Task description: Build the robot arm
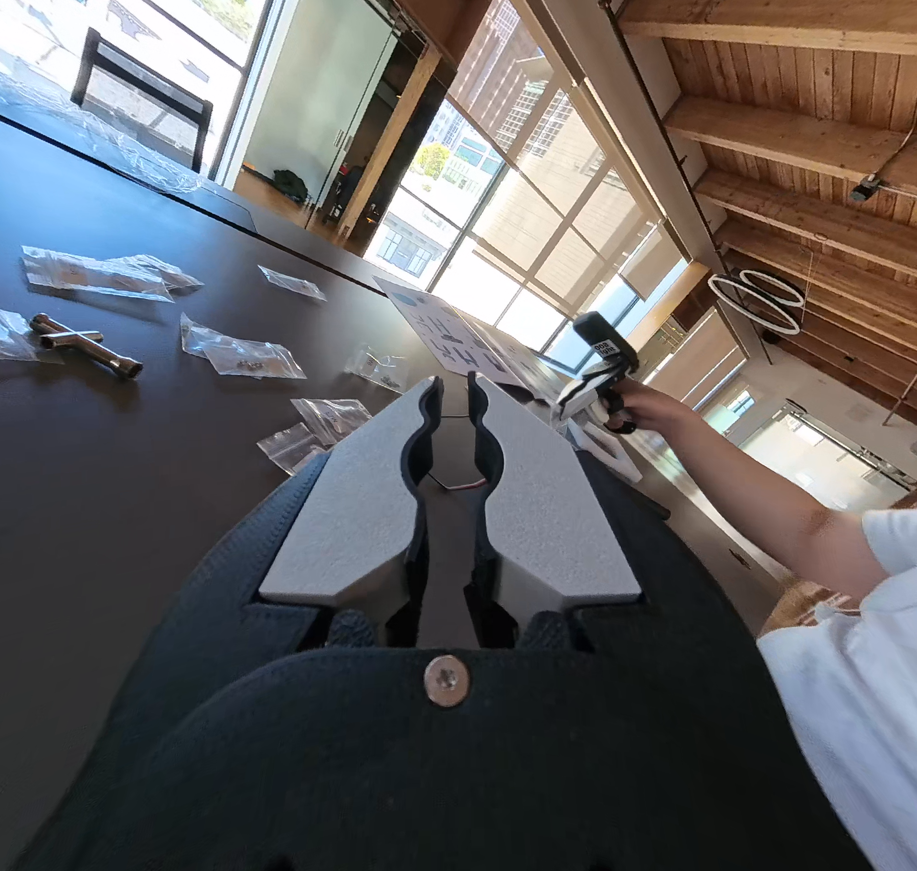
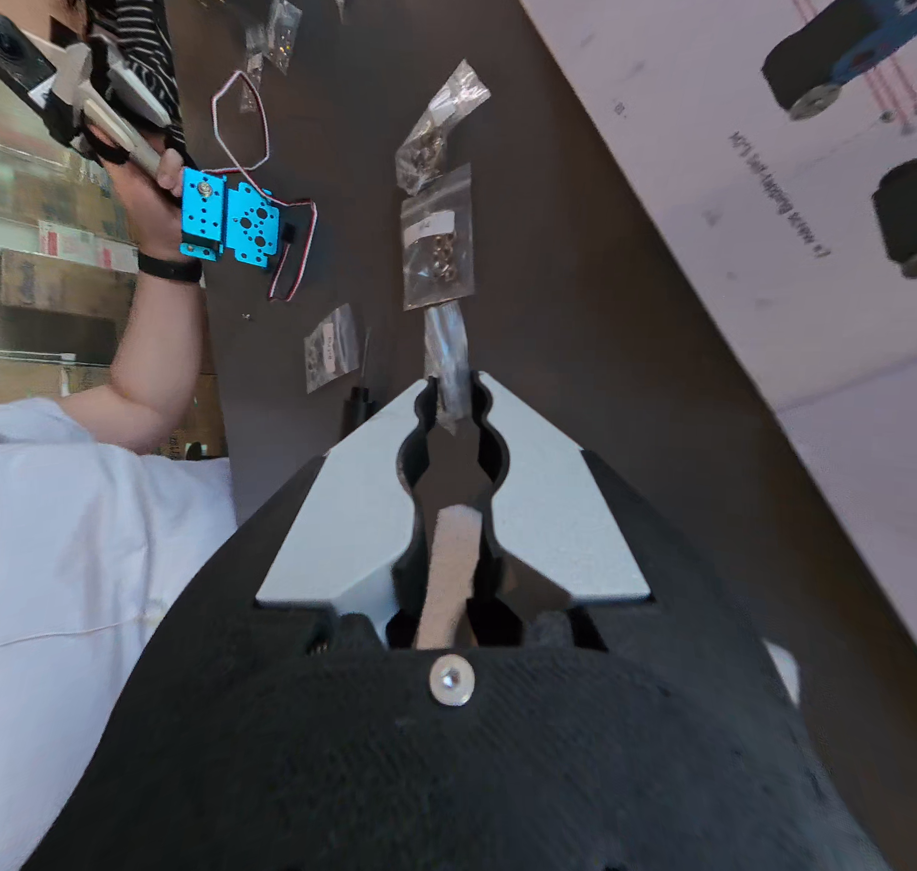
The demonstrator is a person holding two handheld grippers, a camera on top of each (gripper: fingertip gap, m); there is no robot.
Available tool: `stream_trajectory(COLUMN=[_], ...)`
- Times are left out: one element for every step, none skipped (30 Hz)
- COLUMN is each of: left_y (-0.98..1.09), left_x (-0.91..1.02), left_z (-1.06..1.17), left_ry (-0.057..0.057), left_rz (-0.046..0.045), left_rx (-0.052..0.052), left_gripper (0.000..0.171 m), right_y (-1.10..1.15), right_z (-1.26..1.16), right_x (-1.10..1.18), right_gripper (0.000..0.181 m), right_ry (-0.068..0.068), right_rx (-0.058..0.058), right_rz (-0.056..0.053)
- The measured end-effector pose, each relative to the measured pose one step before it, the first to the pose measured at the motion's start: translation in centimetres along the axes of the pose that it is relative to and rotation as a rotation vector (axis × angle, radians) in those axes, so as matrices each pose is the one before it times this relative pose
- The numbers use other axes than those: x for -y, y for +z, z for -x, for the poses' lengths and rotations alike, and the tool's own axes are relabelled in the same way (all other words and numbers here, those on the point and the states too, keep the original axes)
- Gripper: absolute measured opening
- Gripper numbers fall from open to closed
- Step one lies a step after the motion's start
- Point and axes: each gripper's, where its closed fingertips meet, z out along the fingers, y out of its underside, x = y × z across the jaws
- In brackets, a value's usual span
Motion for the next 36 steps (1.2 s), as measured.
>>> stream_trajectory(left_y=[-0.011,0.0,-0.003,0.009,0.025,0.046,0.06,0.074,0.095,0.123,0.144,0.184,0.199,0.234,0.244,0.247,0.278,0.263,0.299,0.377,0.392,0.382,0.377,0.374,0.36,0.335,0.302,0.259,0.154,-0.026,0.028,-0.019,-0.012,-0.006,0.011,0.033], left_x=[-0.122,-0.111,-0.055,-0.013,-0.02,-0.053,-0.076,-0.1,-0.138,-0.222,-0.374,-0.637,-0.919,-1.135,-1.103,-0.951,-0.835,-0.858,-0.82,-0.589,-0.491,-0.453,-0.437,-0.535,-0.57,-0.477,-0.463,-0.434,-0.145,0.071,-0.056,0.02,-0.019,0.003,0.004,0.02], left_z=[-0.038,0.004,0.016,0.019,0.018,-0.006,-0.063,-0.135,-0.268,-0.372,-0.547,-0.796,-0.981,-0.876,-0.738,-0.611,-0.142,0.394,0.16,-0.312,-0.208,0.032,-0.073,-0.183,-0.33,-0.401,-0.254,-0.095,0.047,-0.053,-0.033,0.048,0.047,0.01,0.048,0.107], left_ry=[0.0011,-0.0002,-0.0003,0.0011,0.001,-0.0004,-0.0001,0.004,0.0095,0.0121,0.0089,-0.0008,-0.0049,0.0037,0.0138,0.03,0.0423,0.0431,0.0528,0.0595,0.0635,0.0613,0.0556,0.0396,0.0166,0.0036,0.003,0.0078,0.0083,0.0026,-0.0032,-0.0035,-0.0035,-0.0034,-0.0016,0.0029], left_rz=[0.00645,0.00522,0.00279,0.00087,0.00162,0.00435,0.00646,0.00716,0.01037,0.01556,0.02456,0.03763,0.04862,0.05541,0.05651,0.052,0.05112,0.06031,0.06523,0.05277,0.04474,0.041,0.03507,0.03934,0.04395,0.03745,0.03121,0.02496,0.00625,-0.00483,0.00602,-0.00171,-0.00102,-0.00174,-0.00029,0.00111], left_rx=[0.0036,0.0039,0.0041,0.002,0.0014,-0.0019,-0.0059,-0.0079,-0.0135,-0.0175,-0.0244,-0.0321,-0.0355,-0.0208,-0.0039,0.0106,0.042,0.0725,0.051,0.0161,0.0164,0.0271,0.014,-0.0007,-0.0162,-0.0266,-0.0207,-0.0108,-0.0001,-0.0067,-0.0086,-0.0032,-0.0021,-0.0028,0.0004,0.0051], left_gripper=[0.01,0.01,0.011,0.011,0.011,0.012,0.012,0.013,0.013,0.013,0.013,0.014,0.015,0.016,0.019,0.019,0.019,0.019,0.021,0.021,0.02,0.021,0.023,0.024,0.026,0.028,0.03,0.031,0.031,0.03,0.031,0.03,0.029,0.029,0.028,0.026], right_y=[-0.081,-0.229,-0.395,-0.553,-0.731,-0.929,-1.13,-1.273,-1.356,-1.265,-0.947,-0.479,0.047,0.49,0.79,1.018,1.163,1.206,1.153,1.136,1.108,1.053,0.965,0.812,0.635,0.472,0.319,0.197,0.092,0.015,-0.029,-0.058,-0.07,-0.082,-0.081,-0.058], right_z=[-0.293,-0.136,0.051,0.105,0.027,-0.124,-0.142,0.249,0.819,1.377,1.951,2.493,2.528,2.063,1.707,1.421,1.074,0.552,0.085,-0.035,0.174,0.463,0.617,0.5,0.18,-0.052,-0.171,-0.217,-0.103,-0.009,-0.005,-0.067,-0.121,-0.148,-0.174,-0.124], right_x=[0.209,0.165,0.103,0.111,0.185,0.346,0.494,0.733,1.092,1.469,1.549,1.116,0.564,-0.008,-0.455,-0.503,-0.366,-0.246,-0.237,-0.238,-0.209,-0.103,0.007,-0.019,-0.062,-0.135,-0.156,-0.115,-0.089,-0.126,-0.202,-0.263,-0.265,-0.167,-0.06,0.0], right_gripper=[0.02,0.026,0.03,0.031,0.031,0.03,0.032,0.034,0.037,0.044,0.055,0.059,0.068,0.079,0.083,0.083,0.083,0.08,0.074,0.07,0.067,0.065,0.064,0.063,0.062,0.061,0.06,0.059,0.058,0.057,0.057,0.056,0.055,0.054,0.053,0.053], right_ry=[-0.012,-0.0148,-0.0212,-0.0306,-0.0401,-0.048,-0.0586,-0.0684,-0.0711,-0.0593,-0.0348,-0.0042,0.0146,0.0196,0.0272,0.0266,0.0173,-0.0066,-0.0405,-0.056,-0.0469,-0.0304,-0.022,-0.0222,-0.0242,-0.022,-0.0172,-0.0078,0.0001,0.0045,0.0055,0.0057,0.0002,-0.0033,-0.0025,-0.0011], right_rx=[-0.007,-0.0078,-0.01,-0.0208,-0.0392,-0.062,-0.079,-0.0693,-0.0479,-0.0226,0.0084,0.0446,0.0523,0.0375,0.0324,0.0297,0.0192,-0.0065,-0.0336,-0.0422,-0.0284,-0.0092,0.0048,0.0025,-0.0107,-0.0185,-0.0198,-0.0185,-0.0081,-0.0008,0.0008,-0.0021,-0.0037,-0.0056,-0.0054,-0.0001], right_rz=[0.0047,0.0054,-0.0001,-0.0109,-0.0251,-0.039,-0.054,-0.0711,-0.0962,-0.1201,-0.1246,-0.097,-0.0648,-0.0297,0.0006,0.0049,0.0003,-0.0032,-0.0023,-0.0012,0.0015,-0.0009,-0.0052,-0.0016,0.0033,0.0067,0.0046,-0.002,-0.0068,-0.0067,-0.003,0.0014,0.0022,-0.0001,-0.0038,-0.0049])
